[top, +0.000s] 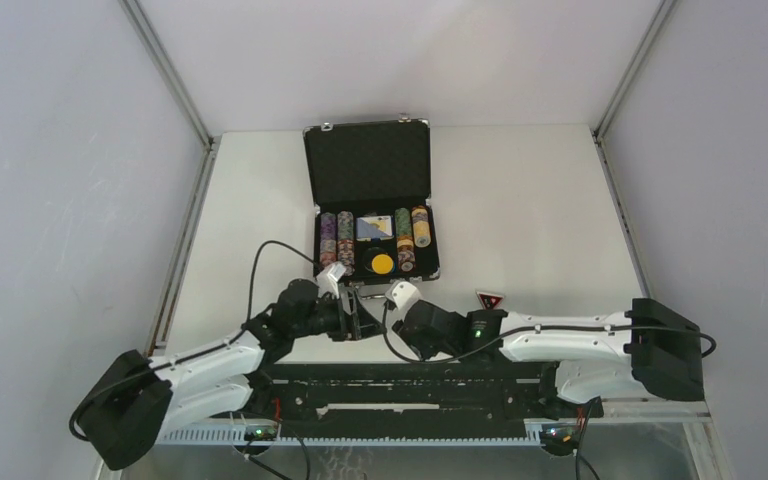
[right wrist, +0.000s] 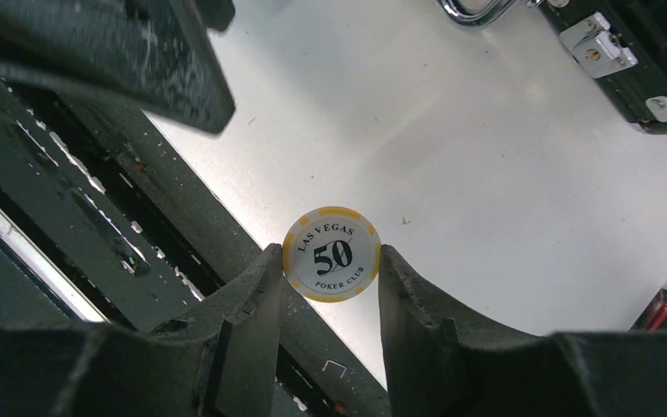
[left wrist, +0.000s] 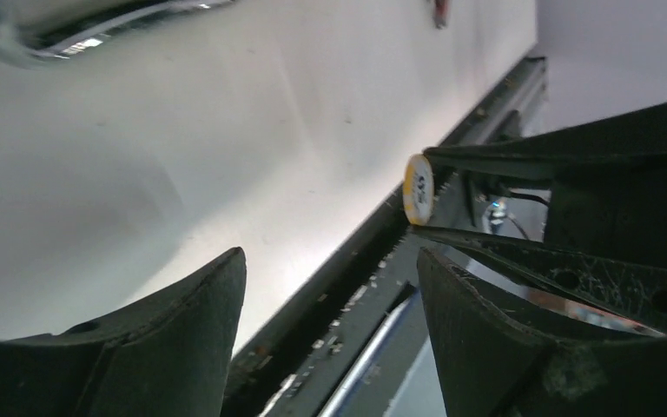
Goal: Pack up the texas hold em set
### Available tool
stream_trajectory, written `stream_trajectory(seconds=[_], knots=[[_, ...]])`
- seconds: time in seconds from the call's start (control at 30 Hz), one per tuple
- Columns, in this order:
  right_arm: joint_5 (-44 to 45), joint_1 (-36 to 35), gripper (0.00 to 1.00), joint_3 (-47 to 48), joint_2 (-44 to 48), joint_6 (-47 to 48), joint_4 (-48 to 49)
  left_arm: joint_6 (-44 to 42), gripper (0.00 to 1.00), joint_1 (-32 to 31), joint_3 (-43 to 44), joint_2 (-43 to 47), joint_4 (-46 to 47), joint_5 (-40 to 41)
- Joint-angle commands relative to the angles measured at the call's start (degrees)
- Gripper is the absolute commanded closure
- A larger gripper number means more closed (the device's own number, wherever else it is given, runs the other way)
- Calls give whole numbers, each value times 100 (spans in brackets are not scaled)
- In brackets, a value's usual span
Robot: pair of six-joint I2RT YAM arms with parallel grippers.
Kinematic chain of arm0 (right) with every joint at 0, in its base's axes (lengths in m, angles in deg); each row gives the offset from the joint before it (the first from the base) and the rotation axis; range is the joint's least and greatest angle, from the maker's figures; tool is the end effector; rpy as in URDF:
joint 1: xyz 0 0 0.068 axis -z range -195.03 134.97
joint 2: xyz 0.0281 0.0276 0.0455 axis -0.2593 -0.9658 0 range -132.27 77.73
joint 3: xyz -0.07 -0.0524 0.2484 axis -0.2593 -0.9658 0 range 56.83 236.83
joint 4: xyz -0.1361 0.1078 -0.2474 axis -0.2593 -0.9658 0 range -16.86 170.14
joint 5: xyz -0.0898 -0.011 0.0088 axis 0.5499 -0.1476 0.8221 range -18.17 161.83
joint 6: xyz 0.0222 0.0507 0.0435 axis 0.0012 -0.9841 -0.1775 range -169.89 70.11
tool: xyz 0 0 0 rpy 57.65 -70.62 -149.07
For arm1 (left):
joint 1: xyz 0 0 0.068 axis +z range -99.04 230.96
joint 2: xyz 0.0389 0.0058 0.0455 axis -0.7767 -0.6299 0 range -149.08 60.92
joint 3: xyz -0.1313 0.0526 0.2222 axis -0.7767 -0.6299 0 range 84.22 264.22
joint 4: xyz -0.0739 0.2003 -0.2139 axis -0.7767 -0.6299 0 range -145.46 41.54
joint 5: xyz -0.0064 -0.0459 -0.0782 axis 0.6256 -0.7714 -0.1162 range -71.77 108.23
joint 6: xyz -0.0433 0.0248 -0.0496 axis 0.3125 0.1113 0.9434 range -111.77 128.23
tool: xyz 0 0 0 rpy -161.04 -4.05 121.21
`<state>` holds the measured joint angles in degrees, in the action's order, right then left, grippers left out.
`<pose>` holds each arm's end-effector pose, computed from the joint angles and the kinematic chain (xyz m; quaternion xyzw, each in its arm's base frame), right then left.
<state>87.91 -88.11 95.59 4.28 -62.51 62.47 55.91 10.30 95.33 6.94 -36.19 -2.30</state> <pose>0.1018 0.2801 0.1402 -0.4330 0.8325 0.1201 0.3241 0.1632 -0.1669 0.1020 0.0358 0.8585 -0.4507 0.2418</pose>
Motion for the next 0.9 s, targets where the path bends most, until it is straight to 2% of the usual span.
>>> stream_trajectory(seconds=[0.0,0.27,0.43,0.87], knots=[[121,66,68,81,277,193,2,777,23,-30,369,-399,1214,-1128],[180,31,68,79,459,199,-78,1091,26,-30,476,-993,1770,-1281],[168,9,68,85,511,216,-74,1402,28,-36,459,-1552,2512,-1504],[163,-22,68,78,566,195,-53,1443,28,-253,801,-2308,2857,-1614]])
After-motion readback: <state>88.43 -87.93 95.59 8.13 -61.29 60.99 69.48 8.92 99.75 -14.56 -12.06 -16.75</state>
